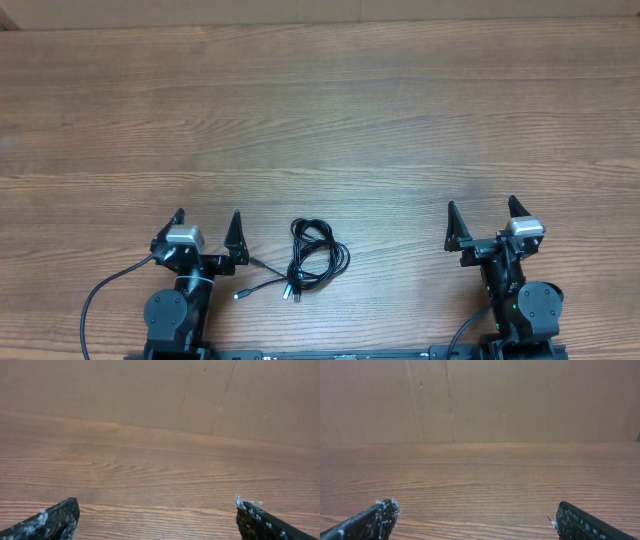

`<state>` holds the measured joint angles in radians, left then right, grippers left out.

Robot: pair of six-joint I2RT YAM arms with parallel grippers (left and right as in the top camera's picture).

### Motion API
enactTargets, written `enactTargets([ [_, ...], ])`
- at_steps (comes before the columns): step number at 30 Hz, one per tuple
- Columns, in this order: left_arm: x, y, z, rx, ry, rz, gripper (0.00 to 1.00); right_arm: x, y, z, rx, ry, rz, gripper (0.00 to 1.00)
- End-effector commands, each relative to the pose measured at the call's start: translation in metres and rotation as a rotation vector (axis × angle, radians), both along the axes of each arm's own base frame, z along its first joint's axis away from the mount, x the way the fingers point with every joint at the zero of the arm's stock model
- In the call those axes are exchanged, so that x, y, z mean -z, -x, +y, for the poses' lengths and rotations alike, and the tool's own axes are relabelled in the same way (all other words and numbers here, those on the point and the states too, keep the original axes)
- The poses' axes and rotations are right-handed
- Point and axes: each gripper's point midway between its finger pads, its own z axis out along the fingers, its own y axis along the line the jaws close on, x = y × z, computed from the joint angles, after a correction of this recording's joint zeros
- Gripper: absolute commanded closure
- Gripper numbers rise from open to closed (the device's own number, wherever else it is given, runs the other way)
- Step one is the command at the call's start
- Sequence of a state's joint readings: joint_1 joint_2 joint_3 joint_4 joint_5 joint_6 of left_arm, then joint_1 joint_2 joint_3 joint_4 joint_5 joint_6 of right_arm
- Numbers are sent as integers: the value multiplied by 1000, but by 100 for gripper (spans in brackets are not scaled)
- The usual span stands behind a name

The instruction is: Untangle cables

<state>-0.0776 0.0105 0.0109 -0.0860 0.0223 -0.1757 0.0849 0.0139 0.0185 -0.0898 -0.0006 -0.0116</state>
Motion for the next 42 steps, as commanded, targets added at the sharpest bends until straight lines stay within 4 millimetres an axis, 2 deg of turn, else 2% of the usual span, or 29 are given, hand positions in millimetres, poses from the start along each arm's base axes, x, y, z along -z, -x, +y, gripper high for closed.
enactTargets([
  [1, -6, 3, -3, 23, -17, 5, 0, 1, 0, 0, 2, 4, -7, 0],
  [8, -11, 8, -2, 21, -19, 35, 0, 1, 0, 0, 2, 4, -7, 0],
  [13, -10, 10, 7, -34, -28, 67, 0, 1, 0, 0, 2, 4, -7, 0],
  [42, -13, 12, 7, -32, -31, 106, 0, 1, 0, 0, 2, 4, -7, 0],
])
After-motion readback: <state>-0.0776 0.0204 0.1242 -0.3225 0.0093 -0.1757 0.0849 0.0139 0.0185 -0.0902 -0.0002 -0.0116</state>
